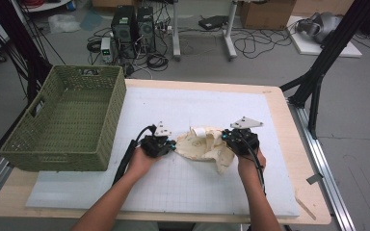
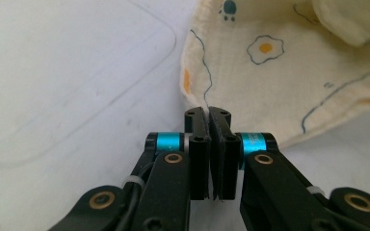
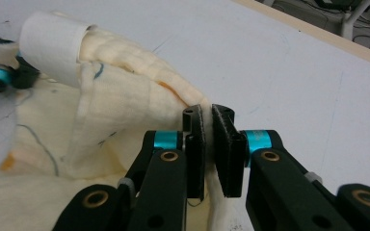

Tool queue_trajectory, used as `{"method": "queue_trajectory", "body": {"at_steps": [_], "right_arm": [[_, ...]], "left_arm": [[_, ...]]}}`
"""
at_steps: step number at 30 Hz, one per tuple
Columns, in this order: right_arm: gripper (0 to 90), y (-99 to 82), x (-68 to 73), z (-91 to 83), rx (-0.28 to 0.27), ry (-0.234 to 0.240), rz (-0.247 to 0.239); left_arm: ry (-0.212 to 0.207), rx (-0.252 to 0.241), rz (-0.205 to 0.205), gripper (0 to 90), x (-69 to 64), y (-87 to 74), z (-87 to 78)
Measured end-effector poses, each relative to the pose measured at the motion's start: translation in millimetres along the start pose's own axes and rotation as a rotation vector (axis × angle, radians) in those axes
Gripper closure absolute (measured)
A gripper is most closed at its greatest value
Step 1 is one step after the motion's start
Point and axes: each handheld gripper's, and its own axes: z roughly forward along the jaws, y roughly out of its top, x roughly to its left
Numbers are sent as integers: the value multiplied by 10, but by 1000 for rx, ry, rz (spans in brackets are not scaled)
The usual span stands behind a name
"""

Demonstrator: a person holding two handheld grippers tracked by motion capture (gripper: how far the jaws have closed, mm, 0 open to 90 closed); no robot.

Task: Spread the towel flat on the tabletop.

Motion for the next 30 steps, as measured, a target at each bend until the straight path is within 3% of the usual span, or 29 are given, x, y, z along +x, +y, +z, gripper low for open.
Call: {"method": "queue_trajectory", "body": {"at_steps": [3, 9, 15, 19, 22, 24, 25, 26, 27, 28, 29, 30], "right_arm": [[839, 5, 3, 30, 2, -4, 1], [842, 5, -14, 75, 7, -12, 16], [847, -37, -142, 137, 27, -68, 63], [849, -80, -236, 187, 53, -122, 97], [844, -120, -280, 226, 86, -137, 114], [791, -141, -284, 233, 92, -130, 119], [748, -152, -282, 229, 87, -129, 121], [748, -152, -282, 229, 87, -129, 121], [693, -176, -277, 202, 66, -118, 124], [662, -188, -272, 180, 59, -114, 127], [639, -201, -272, 154, 47, -108, 120], [621, -213, -263, 117, 38, -112, 117]], "left_arm": [[14, 1, 20, 866, -19, -107, -161], [36, -2, 22, 865, -24, -315, -425], [32, -14, 2, 865, -45, -483, -641], [14, 3, 16, 865, -116, -556, -751], [0, 9, 35, 863, -147, -589, -812], [-7, -5, 20, 846, -132, -589, -832], [-3, -17, 6, 793, -113, -578, -836], [-3, -17, 6, 677, -113, -578, -836], [7, -47, -46, 571, -62, -531, -831], [7, -70, -65, 500, -33, -500, -833], [7, -70, -65, 459, -33, -500, -833], [10, -115, -75, 425, 19, -419, -837]]}}
